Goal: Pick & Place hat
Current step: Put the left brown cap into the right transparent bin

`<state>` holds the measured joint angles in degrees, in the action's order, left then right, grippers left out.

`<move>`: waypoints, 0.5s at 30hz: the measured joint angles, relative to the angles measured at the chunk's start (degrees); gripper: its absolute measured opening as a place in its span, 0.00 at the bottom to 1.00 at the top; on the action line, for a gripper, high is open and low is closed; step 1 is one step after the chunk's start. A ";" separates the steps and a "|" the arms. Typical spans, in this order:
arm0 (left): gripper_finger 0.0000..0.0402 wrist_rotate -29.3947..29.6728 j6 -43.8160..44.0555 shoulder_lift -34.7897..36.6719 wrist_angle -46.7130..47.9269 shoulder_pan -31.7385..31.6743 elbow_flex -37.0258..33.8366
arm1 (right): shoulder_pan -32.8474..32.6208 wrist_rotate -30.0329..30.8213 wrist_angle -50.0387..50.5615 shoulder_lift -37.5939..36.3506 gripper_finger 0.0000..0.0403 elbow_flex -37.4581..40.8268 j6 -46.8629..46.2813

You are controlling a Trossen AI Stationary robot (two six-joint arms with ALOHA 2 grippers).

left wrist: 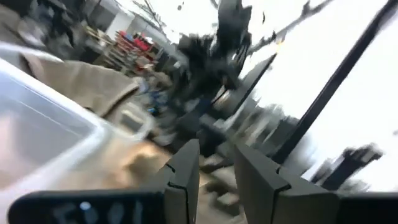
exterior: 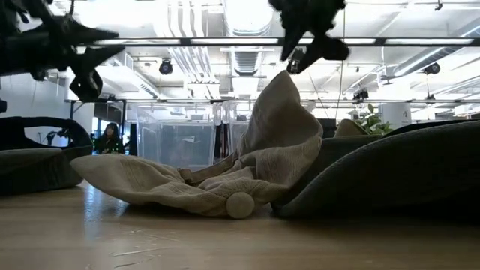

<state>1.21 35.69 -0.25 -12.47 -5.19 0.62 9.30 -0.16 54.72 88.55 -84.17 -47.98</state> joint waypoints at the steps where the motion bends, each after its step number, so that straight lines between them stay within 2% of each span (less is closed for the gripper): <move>1: 0.23 0.02 3.03 0.00 -1.11 0.00 0.00 | -0.74 -4.32 1.29 0.17 0.47 0.00 -1.68; 3: 0.23 0.02 6.88 0.00 -2.47 0.00 0.00 | -2.79 -7.92 1.72 0.69 0.47 0.66 -2.94; 6: 0.23 0.06 7.96 0.00 -2.74 0.00 0.00 | -6.13 -4.81 1.15 1.64 0.46 1.14 -4.58; 8: 0.23 0.39 7.90 -0.09 -2.78 0.00 0.00 | -7.31 -4.93 -0.24 2.25 0.46 1.14 -6.67; 15: 0.23 1.35 9.94 -0.39 -3.00 0.00 0.00 | -9.76 -17.24 -5.68 11.13 0.46 3.33 -9.30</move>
<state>2.56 45.63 -0.64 -15.46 -5.19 0.62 -0.45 -17.40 49.04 99.69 -80.83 -57.28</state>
